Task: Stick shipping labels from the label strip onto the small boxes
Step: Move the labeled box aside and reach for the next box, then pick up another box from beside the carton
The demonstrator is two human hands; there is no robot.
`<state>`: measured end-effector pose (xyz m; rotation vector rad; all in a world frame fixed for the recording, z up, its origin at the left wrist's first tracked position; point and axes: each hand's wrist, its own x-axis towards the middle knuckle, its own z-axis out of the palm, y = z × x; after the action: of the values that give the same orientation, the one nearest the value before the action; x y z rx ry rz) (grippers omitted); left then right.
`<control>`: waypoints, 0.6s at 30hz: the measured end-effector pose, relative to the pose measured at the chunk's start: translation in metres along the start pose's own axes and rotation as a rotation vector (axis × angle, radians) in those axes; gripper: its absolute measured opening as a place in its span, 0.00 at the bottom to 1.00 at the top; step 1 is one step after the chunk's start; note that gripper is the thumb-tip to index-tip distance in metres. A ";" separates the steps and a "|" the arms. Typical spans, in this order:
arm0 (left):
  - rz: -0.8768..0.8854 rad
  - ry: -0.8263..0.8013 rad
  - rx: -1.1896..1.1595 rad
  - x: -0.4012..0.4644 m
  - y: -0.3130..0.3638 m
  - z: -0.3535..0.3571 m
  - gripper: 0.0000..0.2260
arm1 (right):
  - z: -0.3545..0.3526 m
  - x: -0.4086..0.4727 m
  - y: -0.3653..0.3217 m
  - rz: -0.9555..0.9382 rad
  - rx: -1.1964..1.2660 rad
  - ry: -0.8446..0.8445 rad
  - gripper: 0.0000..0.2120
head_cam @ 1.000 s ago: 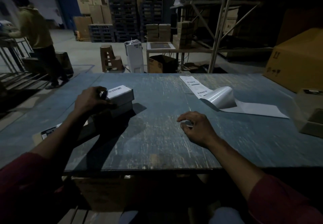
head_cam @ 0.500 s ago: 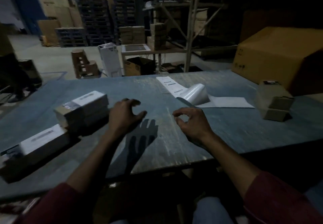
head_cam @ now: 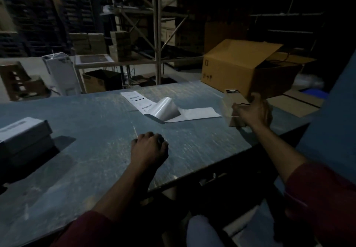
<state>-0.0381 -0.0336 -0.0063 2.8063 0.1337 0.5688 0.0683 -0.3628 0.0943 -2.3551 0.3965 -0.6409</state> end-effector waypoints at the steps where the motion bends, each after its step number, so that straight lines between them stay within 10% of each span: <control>1: 0.007 0.011 -0.005 -0.002 0.002 0.000 0.16 | 0.003 0.007 0.001 0.066 -0.002 -0.049 0.43; 13: -0.018 0.050 -0.100 -0.003 0.003 -0.007 0.10 | 0.020 0.008 -0.012 0.160 0.130 0.037 0.31; 18: -0.313 0.108 -0.701 -0.003 -0.015 -0.018 0.15 | 0.009 -0.021 -0.010 -0.049 0.292 -0.024 0.36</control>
<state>-0.0487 -0.0152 0.0043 2.0279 0.3183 0.5548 0.0567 -0.3412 0.0875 -2.0971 0.2178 -0.6467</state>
